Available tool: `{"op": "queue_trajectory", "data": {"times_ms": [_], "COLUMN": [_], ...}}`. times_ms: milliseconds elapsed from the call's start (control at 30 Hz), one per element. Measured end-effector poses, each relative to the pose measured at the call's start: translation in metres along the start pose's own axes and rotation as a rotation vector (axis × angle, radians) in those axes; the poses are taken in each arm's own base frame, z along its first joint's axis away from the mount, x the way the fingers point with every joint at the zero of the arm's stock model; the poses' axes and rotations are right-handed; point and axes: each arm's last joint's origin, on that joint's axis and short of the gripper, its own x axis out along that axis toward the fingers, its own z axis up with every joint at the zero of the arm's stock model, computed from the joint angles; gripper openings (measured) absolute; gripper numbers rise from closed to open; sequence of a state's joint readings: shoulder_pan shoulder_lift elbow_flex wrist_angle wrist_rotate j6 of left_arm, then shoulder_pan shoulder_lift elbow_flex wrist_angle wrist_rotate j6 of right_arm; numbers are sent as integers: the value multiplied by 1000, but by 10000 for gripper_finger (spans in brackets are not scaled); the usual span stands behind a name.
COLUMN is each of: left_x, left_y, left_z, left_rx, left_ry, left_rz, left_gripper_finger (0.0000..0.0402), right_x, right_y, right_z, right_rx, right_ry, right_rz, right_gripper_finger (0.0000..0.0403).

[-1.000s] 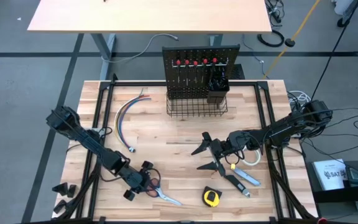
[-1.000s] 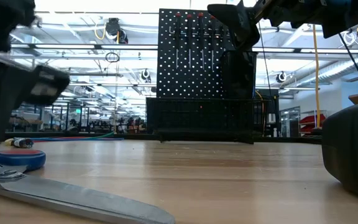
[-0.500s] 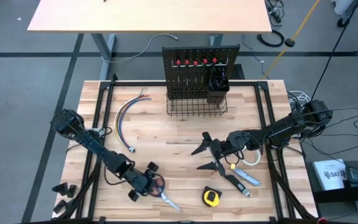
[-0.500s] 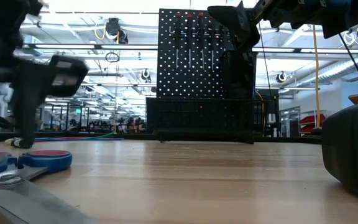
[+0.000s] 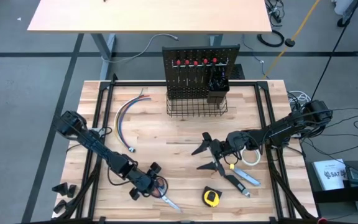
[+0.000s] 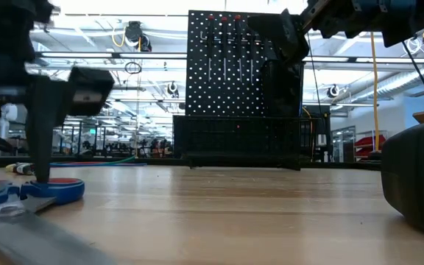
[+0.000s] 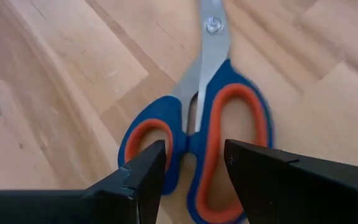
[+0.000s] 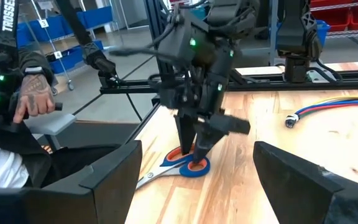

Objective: Hang tools onto peg board
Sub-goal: Put the scissor into the black bin on the pegboard

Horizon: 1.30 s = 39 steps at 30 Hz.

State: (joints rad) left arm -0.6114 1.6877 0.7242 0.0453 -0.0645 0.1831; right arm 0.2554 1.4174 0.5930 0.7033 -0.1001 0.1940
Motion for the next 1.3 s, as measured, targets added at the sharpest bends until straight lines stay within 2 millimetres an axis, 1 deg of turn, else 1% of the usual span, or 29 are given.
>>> {"op": "queue_trajectory", "data": {"times_ms": [233, 433, 533, 667, 733, 833, 967, 1067, 1167, 1300], "left_x": [16, 16, 16, 15, 13, 3, -16, -36, -52, -82], "left_y": [11, 16, 16, 16, 17, 18, 19, 22, 24, 29], "left_z": [-10, -16, -16, -14, -12, -8, -4, 2, 4, 14], "left_rx": [-38, -85, -86, -86, -88, -88, -91, -91, -111, -113], "left_ry": [40, 88, 91, 99, 94, 76, 65, 36, 34, -73], "left_rz": [-77, -115, -118, -126, -139, -142, -132, -80, -34, 30], "left_gripper_finger": [171, 169, 153, 115, 106, 106, 103, 101, 101, 101], "right_x": [0, 0, 0, 0, 0, 0, 0, 0, 0, 0], "right_y": [0, 0, 0, 0, 0, 0, 0, 0, 0, 1], "right_z": [0, 0, 0, 0, 0, 0, 0, 0, 0, -1], "right_rx": [-3, -4, -3, -3, -3, -3, -4, -1, 1, -20], "right_ry": [-1, 2, 4, 5, 5, 5, 5, 5, 5, 6], "right_rz": [0, -1, -1, -1, -1, -1, -1, -1, 0, 7], "right_gripper_finger": [301, 301, 301, 301, 301, 301, 301, 301, 301, 301]}}
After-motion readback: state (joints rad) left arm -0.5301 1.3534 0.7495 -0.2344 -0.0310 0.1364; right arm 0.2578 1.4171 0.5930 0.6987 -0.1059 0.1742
